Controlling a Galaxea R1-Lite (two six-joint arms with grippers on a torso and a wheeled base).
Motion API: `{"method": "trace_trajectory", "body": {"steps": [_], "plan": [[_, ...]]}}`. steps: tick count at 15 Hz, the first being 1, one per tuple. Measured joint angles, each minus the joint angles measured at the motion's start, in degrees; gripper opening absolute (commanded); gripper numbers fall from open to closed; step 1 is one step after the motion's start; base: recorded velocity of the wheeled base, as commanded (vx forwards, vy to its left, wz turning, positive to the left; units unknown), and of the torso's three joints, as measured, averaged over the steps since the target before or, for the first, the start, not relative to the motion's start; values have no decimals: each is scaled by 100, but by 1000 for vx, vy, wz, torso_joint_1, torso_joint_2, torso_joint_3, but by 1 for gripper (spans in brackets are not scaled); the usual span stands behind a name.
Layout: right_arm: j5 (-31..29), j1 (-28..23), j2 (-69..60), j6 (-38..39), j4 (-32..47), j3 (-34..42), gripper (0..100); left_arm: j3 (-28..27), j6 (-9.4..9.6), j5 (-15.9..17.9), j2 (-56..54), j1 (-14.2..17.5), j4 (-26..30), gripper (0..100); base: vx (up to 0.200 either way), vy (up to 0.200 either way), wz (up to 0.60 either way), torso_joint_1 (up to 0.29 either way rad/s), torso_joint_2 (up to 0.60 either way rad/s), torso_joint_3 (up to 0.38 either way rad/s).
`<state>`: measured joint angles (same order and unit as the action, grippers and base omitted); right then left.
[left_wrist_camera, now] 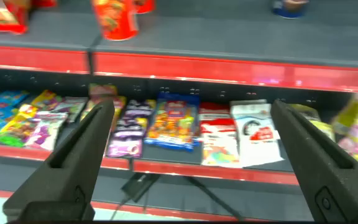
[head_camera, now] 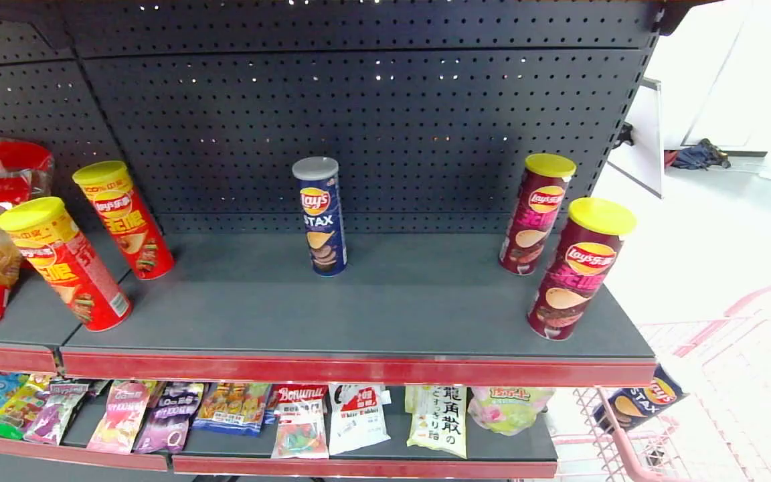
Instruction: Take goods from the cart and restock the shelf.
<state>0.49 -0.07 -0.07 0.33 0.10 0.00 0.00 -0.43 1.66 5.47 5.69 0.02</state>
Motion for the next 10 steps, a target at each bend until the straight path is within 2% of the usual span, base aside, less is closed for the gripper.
{"method": "trace_trajectory", "body": {"steps": [6,10], "plan": [[66,-2,0,2,0,0,100,0,0,0,0,0,-2,100,0,-200,0,3,1,4],[71,2,0,2,1,0,100,0,0,1,0,1,-2,100,0,0,0,0,0,0]]}}
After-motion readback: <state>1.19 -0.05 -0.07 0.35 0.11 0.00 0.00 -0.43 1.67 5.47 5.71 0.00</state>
